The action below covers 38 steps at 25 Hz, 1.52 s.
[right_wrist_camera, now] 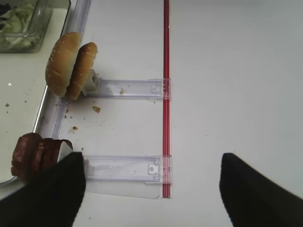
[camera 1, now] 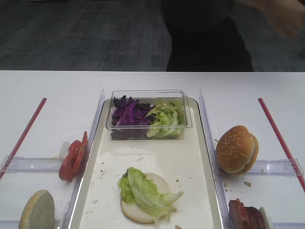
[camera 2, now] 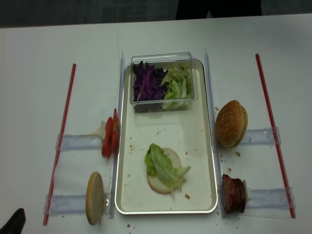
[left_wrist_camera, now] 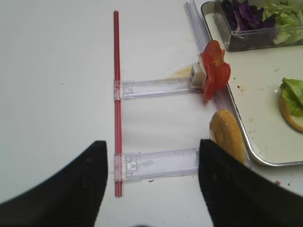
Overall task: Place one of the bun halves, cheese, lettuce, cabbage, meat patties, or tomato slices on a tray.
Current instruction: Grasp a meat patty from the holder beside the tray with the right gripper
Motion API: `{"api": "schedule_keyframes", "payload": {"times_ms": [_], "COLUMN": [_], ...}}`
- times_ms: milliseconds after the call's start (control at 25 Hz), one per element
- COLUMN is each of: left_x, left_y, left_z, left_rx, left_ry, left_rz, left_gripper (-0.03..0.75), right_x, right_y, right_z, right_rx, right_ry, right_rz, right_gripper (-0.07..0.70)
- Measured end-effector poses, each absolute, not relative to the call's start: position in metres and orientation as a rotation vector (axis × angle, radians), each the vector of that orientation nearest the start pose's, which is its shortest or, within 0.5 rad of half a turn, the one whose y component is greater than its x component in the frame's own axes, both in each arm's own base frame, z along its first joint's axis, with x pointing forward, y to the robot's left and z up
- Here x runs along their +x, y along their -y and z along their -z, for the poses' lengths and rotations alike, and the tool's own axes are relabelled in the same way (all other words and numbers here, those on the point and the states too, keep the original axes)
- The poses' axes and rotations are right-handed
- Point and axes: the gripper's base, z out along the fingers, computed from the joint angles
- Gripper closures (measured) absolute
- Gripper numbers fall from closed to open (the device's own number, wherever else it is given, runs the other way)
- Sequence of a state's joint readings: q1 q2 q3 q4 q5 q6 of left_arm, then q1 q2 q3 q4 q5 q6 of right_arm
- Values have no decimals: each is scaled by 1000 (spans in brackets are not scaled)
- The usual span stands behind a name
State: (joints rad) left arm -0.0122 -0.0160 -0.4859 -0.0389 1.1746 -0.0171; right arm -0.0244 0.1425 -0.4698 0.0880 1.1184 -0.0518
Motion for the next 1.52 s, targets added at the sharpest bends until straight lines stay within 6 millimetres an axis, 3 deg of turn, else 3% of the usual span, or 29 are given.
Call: {"api": "schedule_keyframes", "payload": {"times_ms": [760,1320,1520], "left_x": [-11,-11,-11], "left_y": [3,3,3], "left_z": [-264,-264,-264], "left_rx": [-1,-1,-1], "left_ry": [-2156,-2156,-2156], "left_rz": [64,64,64], "left_gripper": [288,288,288], "right_x": [63,103,121], "right_y": [-6,-5,-6], "right_z": [-250,-228,-239], "right_rx": [-11,4,16], "right_ry": [-2615,-2990,-2986], "right_rz": [-91,-117,-148], "right_gripper": [52,146,146]}}
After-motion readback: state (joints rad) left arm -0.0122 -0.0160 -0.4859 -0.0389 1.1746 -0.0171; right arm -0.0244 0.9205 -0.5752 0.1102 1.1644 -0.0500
